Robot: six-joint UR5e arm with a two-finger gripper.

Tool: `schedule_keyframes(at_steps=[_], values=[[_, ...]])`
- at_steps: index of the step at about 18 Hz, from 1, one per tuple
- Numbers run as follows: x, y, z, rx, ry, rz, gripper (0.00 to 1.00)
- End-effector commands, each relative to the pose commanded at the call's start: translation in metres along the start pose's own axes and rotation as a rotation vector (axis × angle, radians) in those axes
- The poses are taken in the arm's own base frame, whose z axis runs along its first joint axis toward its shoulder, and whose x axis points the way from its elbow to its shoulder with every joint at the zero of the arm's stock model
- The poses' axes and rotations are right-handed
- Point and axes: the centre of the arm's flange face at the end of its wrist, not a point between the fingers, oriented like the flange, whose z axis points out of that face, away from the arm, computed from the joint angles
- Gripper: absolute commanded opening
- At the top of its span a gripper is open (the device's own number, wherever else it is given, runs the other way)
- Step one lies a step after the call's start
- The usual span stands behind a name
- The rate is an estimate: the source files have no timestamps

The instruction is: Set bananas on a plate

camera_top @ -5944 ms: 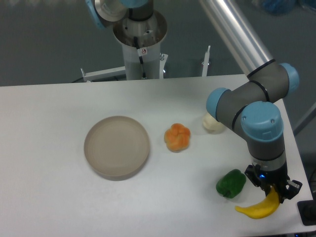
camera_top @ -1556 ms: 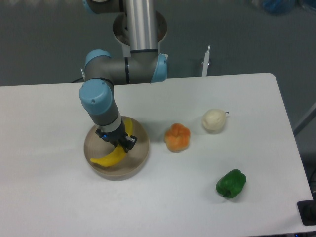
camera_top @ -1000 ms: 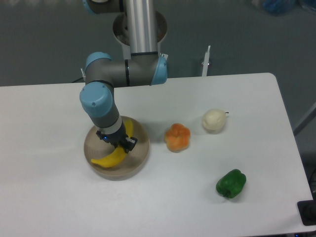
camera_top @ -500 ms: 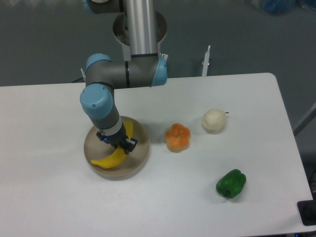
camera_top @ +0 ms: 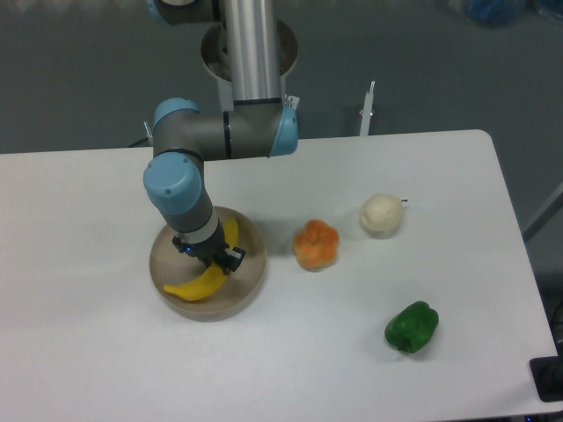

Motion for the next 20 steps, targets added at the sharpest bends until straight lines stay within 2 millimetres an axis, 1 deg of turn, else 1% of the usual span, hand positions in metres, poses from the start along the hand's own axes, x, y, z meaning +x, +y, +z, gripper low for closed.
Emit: schedule_keyframes(at_steps=[1, 2, 4, 7, 8, 9, 11, 12, 13, 14, 16, 17, 18, 20], values=[[0.0, 0.0, -0.001, 0.001, -0.001, -0.002, 0.96], [-0.002, 0.0, -0.004, 0.006, -0.004, -0.004, 1.0], [-0.004, 0.001, -0.008, 0.011, -0.007, -0.008, 1.0], [-0.017, -0.003, -0.017, 0.028, -0.026, -0.024, 1.0], [-0.03, -0.007, -0.027, 0.04, -0.054, -0.029, 1.0], [-0.044, -0.006, -0.034, 0.05, -0.071, -0.047, 1.0], [-0.064, -0.006, -0.049, 0.073, -0.092, -0.055, 1.0], [-0.076, -0.003, -0.057, 0.082, -0.104, -0.042, 1.0], [-0.085, 0.002, -0.064, 0.089, -0.111, -0.053, 1.0], [-0.098, 0.009, -0.071, 0.1, -0.121, -0.075, 1.0], [-0.115, 0.017, -0.079, 0.109, -0.132, -0.089, 1.0], [-0.126, 0.018, -0.084, 0.115, -0.143, -0.07, 1.0], [-0.132, 0.018, -0.087, 0.116, -0.152, -0.033, 1.0], [-0.156, 0.028, -0.089, 0.109, -0.167, 0.026, 1.0]])
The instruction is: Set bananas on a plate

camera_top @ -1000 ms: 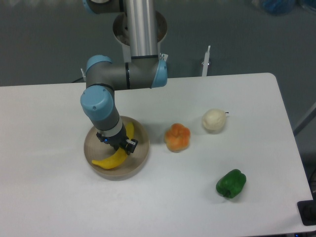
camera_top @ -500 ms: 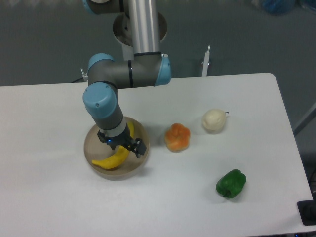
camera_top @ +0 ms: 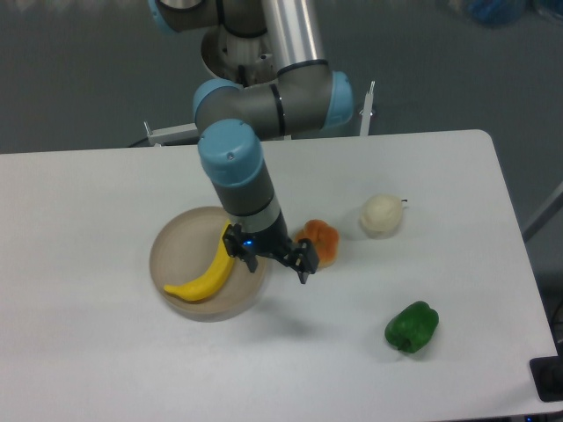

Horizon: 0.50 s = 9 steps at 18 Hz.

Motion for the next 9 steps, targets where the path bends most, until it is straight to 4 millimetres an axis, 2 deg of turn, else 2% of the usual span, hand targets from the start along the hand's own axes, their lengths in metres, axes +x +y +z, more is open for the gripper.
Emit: schedule_keyframes(at_steps=[5, 7, 9], values=[[-0.041, 0.022, 0.0, -0.007, -0.019, 0.095, 1.0], [-0.045, 0.024, 0.0, -0.011, -0.021, 0.203, 1.0], [-0.061, 0.027, -0.006, -0.004, -0.039, 0.201, 1.0]])
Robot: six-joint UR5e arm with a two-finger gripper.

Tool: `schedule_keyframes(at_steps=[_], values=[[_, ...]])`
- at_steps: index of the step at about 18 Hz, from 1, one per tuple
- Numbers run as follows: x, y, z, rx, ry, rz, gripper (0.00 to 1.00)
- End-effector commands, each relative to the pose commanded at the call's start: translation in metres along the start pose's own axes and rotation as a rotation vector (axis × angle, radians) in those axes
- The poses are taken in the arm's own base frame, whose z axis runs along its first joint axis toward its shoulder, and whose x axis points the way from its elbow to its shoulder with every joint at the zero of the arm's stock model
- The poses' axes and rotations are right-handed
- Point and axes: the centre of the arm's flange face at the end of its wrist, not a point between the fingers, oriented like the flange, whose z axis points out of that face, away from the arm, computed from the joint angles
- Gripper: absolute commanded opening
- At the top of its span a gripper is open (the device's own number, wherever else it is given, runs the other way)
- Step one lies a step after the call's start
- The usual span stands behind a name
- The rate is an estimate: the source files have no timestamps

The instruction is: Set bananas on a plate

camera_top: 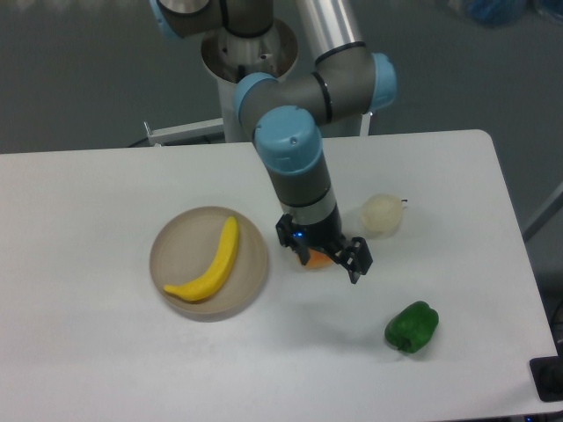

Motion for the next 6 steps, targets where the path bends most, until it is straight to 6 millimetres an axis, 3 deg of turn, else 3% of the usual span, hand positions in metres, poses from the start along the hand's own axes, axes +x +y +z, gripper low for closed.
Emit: schedule_keyframes(at_steps=[6], values=[[-0.0123, 0.0062, -0.0041, 0.004, -0.017, 0.033, 1.0]])
